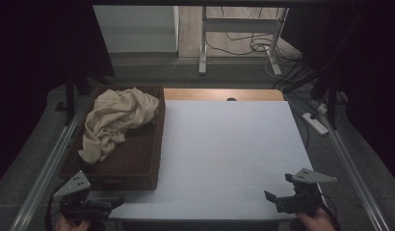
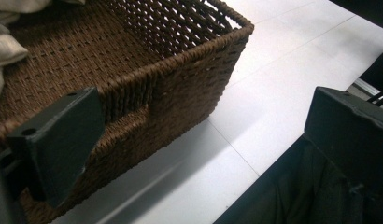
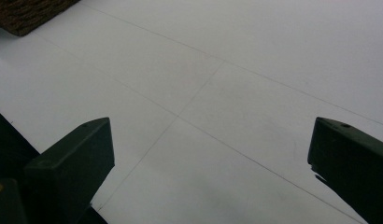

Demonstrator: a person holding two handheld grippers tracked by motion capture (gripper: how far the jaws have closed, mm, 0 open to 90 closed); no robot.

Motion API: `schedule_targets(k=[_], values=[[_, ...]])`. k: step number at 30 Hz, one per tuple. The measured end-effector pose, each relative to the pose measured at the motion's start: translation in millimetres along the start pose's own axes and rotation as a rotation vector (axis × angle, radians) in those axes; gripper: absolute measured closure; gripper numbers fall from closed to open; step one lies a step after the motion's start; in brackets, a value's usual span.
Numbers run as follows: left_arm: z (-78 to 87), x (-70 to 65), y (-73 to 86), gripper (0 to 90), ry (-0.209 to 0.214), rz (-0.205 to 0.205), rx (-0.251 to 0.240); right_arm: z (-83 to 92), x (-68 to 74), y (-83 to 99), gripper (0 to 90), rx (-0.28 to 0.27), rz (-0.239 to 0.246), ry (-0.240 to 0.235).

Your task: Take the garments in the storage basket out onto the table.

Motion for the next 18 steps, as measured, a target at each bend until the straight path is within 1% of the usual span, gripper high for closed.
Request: schedule_targets(k=[7,9,12,15,18], values=[[2.9,-1.1,-7.7,0.0,-0.016,-0.022,0.009,-0.4,0.0,0.0,0.8,0.002,-0.002,0.002],[4.3,-1.0,-10.3,0.0,-0.009,-0.020,0.002,-0.5,-0.2,0.1,0.8,0.003,-0.003,0.003],[5.0,-1.4,-13.9,0.0,0.018,-0.019,-0.006,-0.6,-0.1,0.1,0.8,0.004,-0.001,0.004],[4.0,-1.0,-17.2,0.0,0.027,-0.035,0.007,-0.7,0.1,0.3,0.8,0.006,0.005,0.005],[2.4,0.5,-20.2,0.0,0.033,-0.052,0.007,-0.9,0.1,0.3,0.8,0.006,0.007,0.006]])
Point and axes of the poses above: each handheld gripper's, and its own axes: z roughly backward along the jaws, y roughly out of its underside, x roughly to its left, the point moved 6 cm from there along -z, roughly forward along the jaws, and after that the axes turned 14 degrees about -z, right-handed, at the moved point
